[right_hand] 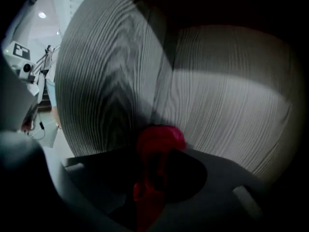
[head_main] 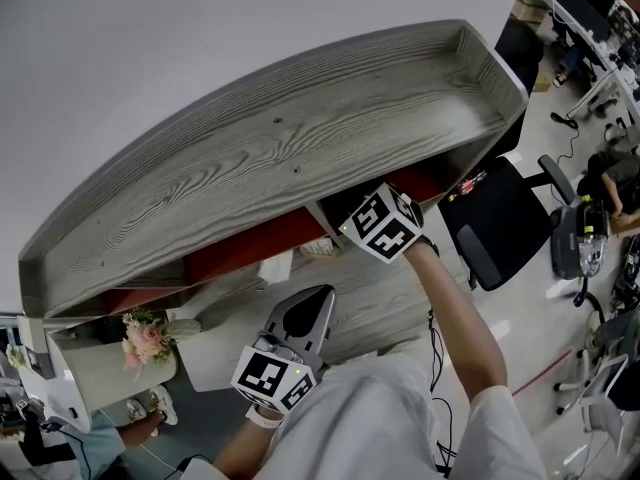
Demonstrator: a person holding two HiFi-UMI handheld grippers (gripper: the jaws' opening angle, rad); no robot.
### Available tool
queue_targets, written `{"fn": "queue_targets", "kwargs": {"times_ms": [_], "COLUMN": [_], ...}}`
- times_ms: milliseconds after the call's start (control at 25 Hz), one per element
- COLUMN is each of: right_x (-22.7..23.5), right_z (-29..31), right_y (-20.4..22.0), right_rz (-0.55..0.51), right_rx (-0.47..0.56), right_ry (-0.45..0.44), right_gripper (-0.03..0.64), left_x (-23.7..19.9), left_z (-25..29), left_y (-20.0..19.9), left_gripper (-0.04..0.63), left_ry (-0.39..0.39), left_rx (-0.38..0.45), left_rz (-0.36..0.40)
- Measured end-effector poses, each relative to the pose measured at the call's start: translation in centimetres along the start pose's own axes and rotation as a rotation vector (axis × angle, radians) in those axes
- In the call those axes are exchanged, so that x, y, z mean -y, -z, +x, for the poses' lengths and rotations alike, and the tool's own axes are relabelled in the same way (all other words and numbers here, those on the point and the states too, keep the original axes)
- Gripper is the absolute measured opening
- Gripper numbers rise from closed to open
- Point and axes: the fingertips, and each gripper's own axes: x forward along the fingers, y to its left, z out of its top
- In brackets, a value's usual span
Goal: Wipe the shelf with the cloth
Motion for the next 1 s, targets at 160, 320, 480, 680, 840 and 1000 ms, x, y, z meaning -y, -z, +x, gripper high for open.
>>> {"fn": "queue_targets", "kwargs": {"times_ms": [160,320,480,680,840,1000], "right_x": [-0.4,1.1,3.2,6.2,9.2,11.9], "right_z": [1.6,1.2,0.2,-1.1,-3.3,-5.9], "right_y": [3.5,3.8,4.5,5.3,7.2,9.0], "right_rz": [-0.093,0.019,0.116,0.216,0.316,0.445], "right_rx": [-0.143,-0.122,-0.121,-0.103,-0.130,-0.113], "right_ry": [0.018,0.049,0.087,0.198,0.354,0.523], "right_gripper": [0.124,0.124,0.124,0.126,0.126,0.126], "left_x": [0.0,-0.2,-0.3,-0.3,-0.3,-0.5], "left_z": [0.2,0.2,0.3,0.5,0.5,0.5], "left_y": [-0.2,-0.2,-0.2,-0.1,-0.3,-0.2], "left_gripper": [0.006,0.006,0.006,0.006,0.006,0.006], "left_ry": [0.002,-0.002,-0.002,0.002,0.000,-0.002], "left_rx": [0.002,0.002,0.002,-0.002,0.001,-0.003], "left_rz": [0.005,0.003,0.001,0.000,0.001,0.000]}}
